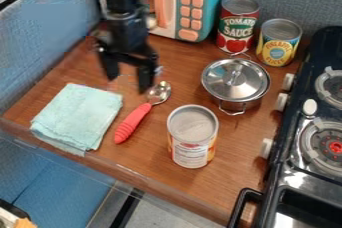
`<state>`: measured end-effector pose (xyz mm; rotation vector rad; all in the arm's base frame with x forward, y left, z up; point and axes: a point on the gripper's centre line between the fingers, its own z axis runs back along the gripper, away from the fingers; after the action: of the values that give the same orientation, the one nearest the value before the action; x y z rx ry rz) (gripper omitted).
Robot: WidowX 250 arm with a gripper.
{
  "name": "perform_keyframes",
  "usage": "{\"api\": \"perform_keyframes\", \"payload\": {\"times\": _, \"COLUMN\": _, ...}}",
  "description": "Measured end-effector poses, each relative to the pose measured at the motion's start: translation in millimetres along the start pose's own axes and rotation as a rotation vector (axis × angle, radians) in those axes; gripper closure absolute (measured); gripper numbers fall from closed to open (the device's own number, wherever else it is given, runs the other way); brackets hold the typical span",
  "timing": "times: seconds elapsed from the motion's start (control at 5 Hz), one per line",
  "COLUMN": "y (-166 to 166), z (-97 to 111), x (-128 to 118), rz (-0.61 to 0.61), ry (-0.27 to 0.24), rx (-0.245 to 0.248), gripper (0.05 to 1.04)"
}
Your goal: Removing the lid and placing it on the left side of the counter on top of the green towel
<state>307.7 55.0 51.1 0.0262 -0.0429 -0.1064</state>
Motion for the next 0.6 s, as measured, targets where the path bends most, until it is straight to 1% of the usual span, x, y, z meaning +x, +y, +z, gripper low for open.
{"api": "perform_keyframes", "payload": {"times": 0.2, "y": -34.7, "z": 14.0, "x": 37.1, "rz": -0.036, "ry": -0.056, "rx": 0.007, "gripper": 0.083}}
{"api": "perform_keyframes", "payload": {"times": 0.4, "y": -61.0, "z": 18.7, "x": 69.6, "rz": -0.051, "ry": -0.087, "rx": -0.006, "gripper": 0.083}}
{"api": "perform_keyframes", "payload": {"times": 0.6, "y": -80.4, "z": 10.0, "x": 93.6, "rz": -0.044, "ry": -0.085, "rx": -0.022, "gripper": 0.083}}
